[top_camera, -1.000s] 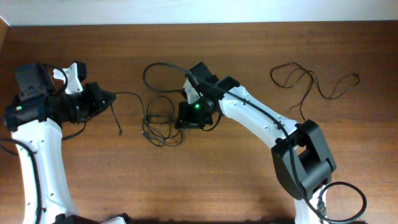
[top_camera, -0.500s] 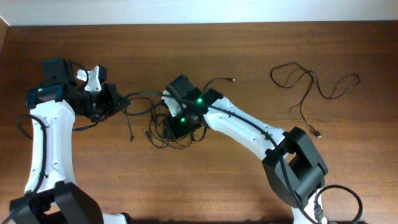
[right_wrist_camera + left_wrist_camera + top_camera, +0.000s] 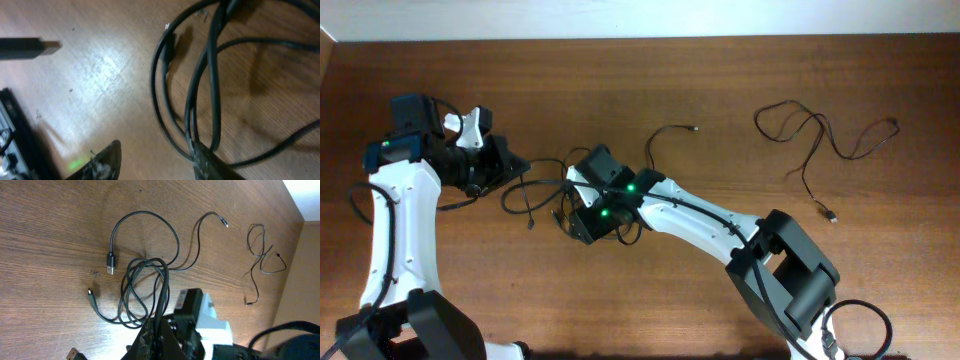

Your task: Untangle cables

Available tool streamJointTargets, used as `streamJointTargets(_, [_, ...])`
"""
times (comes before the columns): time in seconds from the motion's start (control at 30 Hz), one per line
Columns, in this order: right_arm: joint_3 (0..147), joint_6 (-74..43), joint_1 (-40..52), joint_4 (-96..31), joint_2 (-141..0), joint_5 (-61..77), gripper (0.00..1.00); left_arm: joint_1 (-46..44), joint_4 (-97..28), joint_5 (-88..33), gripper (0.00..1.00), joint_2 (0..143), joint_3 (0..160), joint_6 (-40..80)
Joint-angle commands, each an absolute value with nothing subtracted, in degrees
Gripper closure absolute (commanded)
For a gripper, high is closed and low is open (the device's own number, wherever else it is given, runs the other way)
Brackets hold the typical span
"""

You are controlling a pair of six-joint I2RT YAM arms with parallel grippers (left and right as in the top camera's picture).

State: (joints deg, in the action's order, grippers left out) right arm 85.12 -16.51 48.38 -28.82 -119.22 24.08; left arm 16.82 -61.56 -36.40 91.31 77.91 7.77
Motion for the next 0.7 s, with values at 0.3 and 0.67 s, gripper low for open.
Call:
streamJointTargets(0.3, [74.41, -16.29, 48.47, -22.28, -119.44, 21.78, 0.64, 16.49, -61.56, -35.48, 1.0, 91.5, 78.89, 6.81])
streamJointTargets(0.67, [73.41, -29.43, 44.77, -43.62, -119.42, 21.8, 0.86, 20.86, -60.49, -22.9, 1.0, 91.57, 78.89, 18.87])
